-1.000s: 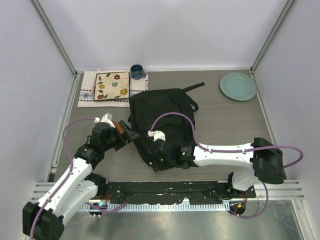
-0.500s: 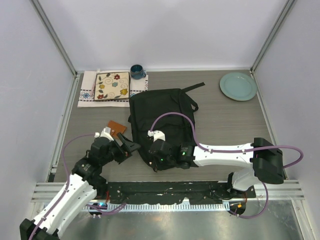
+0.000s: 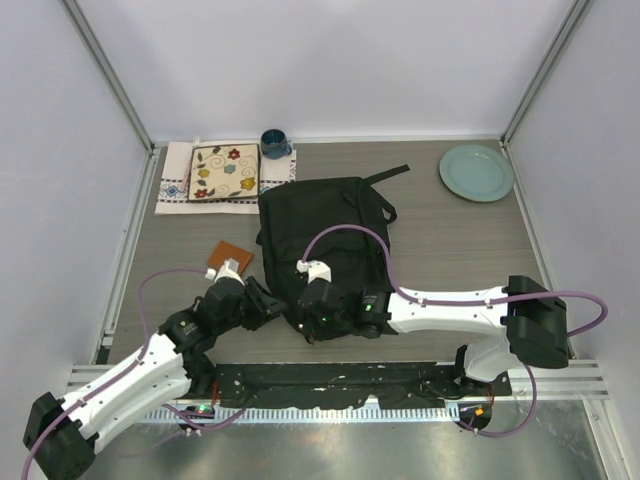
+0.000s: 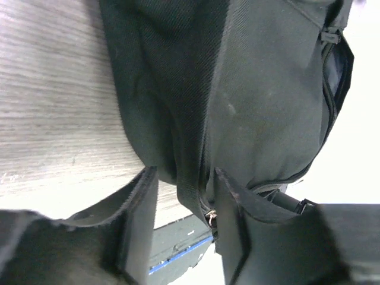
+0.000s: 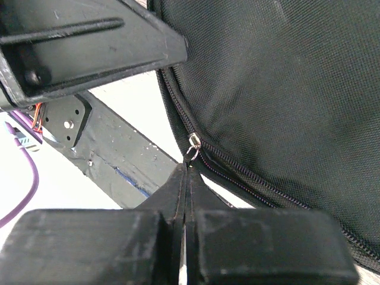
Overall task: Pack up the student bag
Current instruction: Zip the student bag at the center of the board.
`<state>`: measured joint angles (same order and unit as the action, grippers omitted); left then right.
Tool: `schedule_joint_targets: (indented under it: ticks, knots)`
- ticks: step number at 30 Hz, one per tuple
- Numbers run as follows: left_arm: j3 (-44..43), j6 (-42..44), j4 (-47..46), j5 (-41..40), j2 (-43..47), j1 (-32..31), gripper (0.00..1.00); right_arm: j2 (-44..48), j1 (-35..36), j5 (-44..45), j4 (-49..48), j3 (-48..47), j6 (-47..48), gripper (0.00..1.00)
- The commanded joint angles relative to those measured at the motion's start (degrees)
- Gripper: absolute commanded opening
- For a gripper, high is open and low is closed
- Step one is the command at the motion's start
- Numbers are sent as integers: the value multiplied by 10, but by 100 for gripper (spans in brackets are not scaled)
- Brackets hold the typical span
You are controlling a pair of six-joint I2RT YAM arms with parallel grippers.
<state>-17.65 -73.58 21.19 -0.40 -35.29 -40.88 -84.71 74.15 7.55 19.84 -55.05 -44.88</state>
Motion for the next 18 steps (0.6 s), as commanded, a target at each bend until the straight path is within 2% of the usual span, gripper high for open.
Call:
schedule_joint_targets:
  ticks: [1, 3, 4, 5, 10, 18]
  knots:
    - [3, -10, -56, -34, -8, -3, 34, 26, 4, 4, -22, 8, -7, 0]
    - [-9, 3, -43, -57, -12, -3, 23, 26, 4, 5, -18, 8, -6, 0]
    - [-16, 12, -13, -69, -12, -3, 7, 25, 4, 11, -6, 6, -6, 0]
    - [-33, 32, 2, -82, -11, -3, 0, 21, 5, 15, 5, 0, -6, 0]
    - [-81, 96, 85, -126, -35, -3, 0, 23, 4, 29, 37, 2, 1, 0]
    - [-108, 153, 139, -147, -62, -1, 0, 39, -6, 52, 67, 0, 14, 0]
